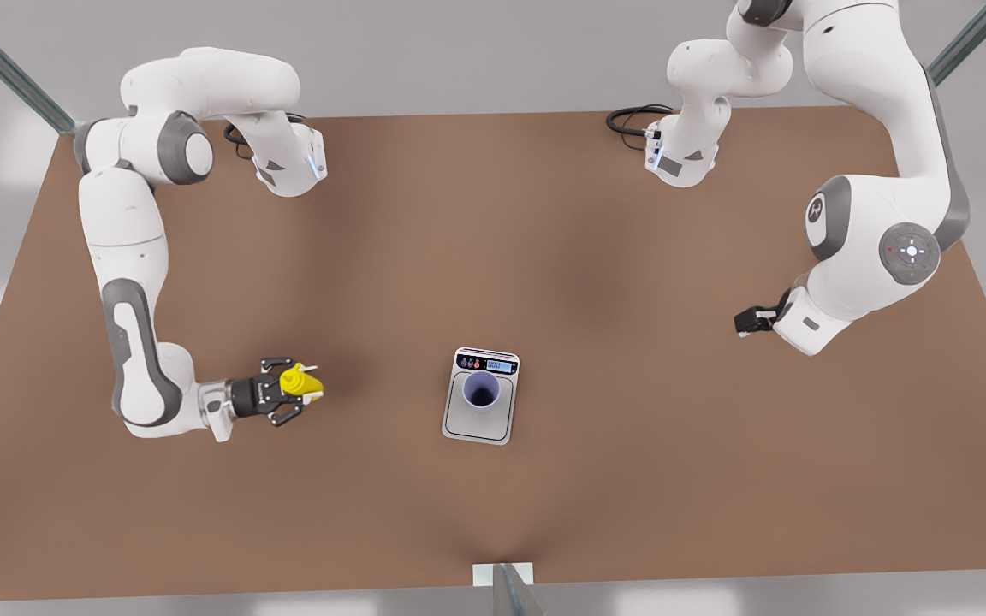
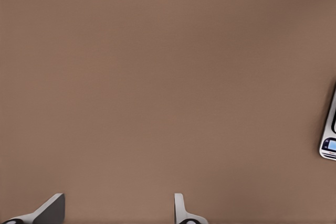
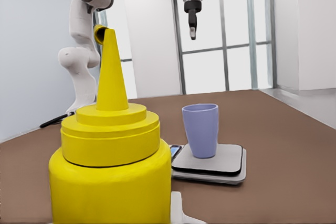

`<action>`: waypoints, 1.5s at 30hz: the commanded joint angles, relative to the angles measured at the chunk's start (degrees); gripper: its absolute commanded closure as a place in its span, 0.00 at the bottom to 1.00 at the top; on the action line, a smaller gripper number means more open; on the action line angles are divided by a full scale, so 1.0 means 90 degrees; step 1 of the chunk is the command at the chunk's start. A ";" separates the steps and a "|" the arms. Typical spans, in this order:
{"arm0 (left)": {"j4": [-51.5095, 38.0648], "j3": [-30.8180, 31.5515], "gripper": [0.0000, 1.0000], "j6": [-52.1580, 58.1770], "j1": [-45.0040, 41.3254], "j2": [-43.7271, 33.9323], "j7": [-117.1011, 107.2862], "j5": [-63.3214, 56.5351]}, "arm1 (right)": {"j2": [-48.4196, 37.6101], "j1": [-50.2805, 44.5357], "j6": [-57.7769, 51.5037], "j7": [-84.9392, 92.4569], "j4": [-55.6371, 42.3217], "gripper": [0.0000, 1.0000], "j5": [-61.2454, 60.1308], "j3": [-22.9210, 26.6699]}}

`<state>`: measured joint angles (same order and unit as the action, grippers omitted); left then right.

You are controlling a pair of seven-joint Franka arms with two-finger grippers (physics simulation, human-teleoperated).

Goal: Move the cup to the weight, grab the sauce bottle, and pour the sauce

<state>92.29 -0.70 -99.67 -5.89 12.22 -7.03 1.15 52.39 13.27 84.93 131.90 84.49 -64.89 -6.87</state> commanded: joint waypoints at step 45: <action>0.0000 0.0000 0.00 0.0010 -0.0010 0.0048 0.0000 -0.0011 | 0.0527 -0.0010 0.0212 0.0628 -0.0061 0.00 0.0169 0.0030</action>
<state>92.29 -0.62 -99.58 -5.97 12.66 -7.03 1.06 57.13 13.18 86.84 137.55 83.89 -63.37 -6.59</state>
